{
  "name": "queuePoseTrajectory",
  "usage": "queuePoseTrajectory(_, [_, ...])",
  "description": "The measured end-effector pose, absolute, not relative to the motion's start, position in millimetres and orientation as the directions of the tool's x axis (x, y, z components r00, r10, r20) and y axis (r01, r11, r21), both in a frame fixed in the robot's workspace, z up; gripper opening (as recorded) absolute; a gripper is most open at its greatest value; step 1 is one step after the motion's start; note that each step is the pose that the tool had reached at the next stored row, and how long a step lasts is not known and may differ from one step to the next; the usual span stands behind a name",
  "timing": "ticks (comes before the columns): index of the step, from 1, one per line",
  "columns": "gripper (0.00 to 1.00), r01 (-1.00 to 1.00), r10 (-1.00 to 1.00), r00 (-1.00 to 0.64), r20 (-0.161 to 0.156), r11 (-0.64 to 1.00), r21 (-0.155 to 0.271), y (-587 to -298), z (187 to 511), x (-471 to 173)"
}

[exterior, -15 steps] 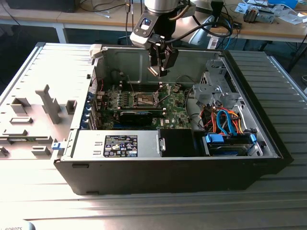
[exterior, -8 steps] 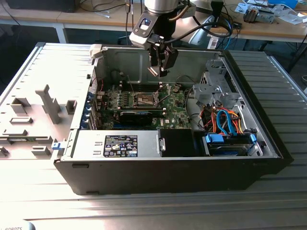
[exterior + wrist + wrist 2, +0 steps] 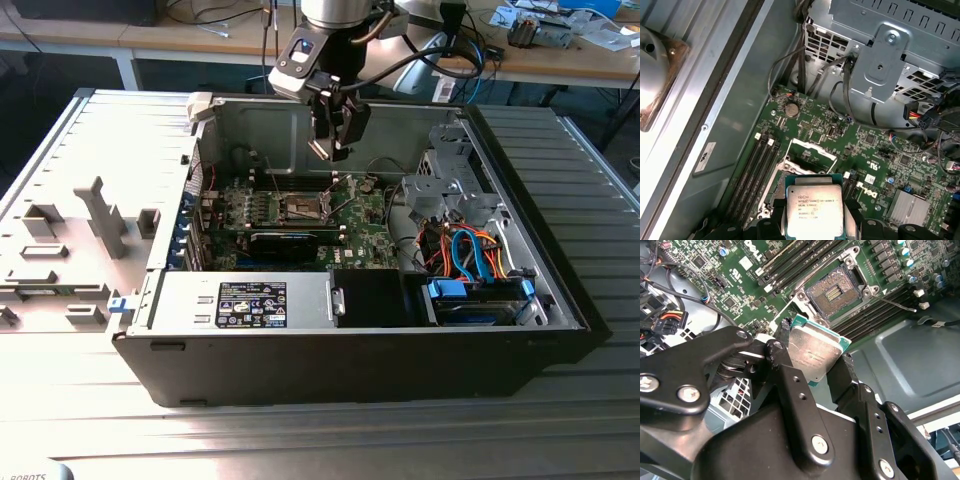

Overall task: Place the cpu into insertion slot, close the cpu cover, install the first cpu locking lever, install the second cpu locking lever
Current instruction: 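Place the cpu into insertion slot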

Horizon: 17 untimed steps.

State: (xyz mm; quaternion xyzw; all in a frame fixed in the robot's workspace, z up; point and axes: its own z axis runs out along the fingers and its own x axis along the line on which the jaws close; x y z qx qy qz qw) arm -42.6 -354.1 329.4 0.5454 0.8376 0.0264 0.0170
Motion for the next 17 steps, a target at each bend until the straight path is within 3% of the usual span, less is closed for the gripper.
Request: queuePoseTrajectory(17, [0.54, 0.929, 0.931, -0.364, -0.002, 0.364, 0.062, -354.1, 328.2, -42.6])
